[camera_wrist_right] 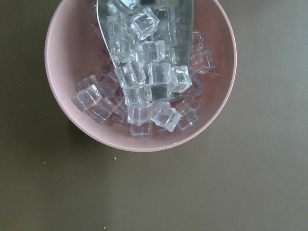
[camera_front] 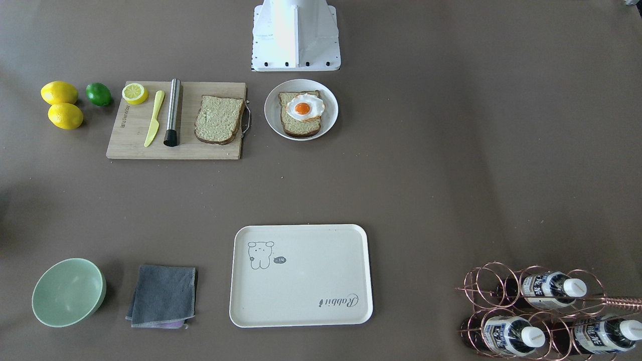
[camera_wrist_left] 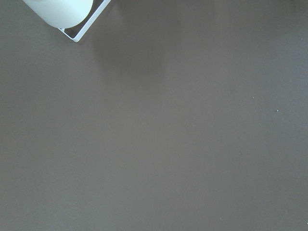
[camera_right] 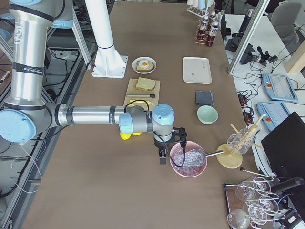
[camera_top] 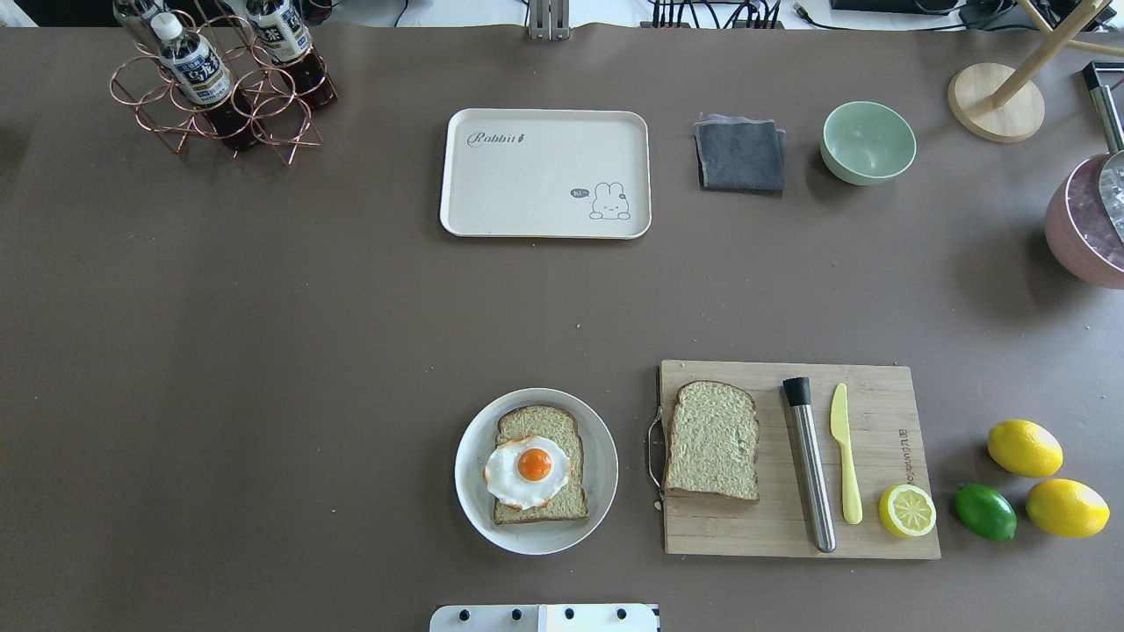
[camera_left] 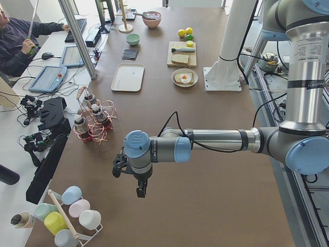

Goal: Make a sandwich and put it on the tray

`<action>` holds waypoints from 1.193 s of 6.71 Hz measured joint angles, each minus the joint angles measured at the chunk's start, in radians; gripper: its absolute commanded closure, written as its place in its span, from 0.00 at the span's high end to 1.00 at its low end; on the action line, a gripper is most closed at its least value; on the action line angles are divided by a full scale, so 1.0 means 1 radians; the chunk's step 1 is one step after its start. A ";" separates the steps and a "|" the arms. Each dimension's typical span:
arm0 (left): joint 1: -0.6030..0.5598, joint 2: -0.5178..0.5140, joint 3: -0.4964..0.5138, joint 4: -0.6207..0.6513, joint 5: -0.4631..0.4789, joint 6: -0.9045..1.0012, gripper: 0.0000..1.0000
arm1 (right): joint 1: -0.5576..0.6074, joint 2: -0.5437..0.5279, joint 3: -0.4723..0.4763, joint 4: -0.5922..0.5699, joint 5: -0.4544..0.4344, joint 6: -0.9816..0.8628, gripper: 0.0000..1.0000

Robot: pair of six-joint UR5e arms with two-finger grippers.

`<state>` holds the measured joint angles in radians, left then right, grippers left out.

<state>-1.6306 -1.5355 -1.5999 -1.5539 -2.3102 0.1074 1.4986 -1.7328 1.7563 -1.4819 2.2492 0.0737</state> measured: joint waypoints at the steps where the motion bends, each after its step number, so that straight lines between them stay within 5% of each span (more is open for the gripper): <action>1: 0.000 0.000 -0.001 0.000 0.000 0.000 0.98 | 0.000 0.000 -0.001 0.000 0.000 0.000 1.00; 8: 0.000 0.002 0.006 -0.018 -0.014 -0.002 0.98 | -0.001 -0.002 -0.008 0.003 0.003 0.000 1.00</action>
<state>-1.6306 -1.5338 -1.5937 -1.5719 -2.3239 0.1058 1.4973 -1.7345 1.7488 -1.4788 2.2525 0.0736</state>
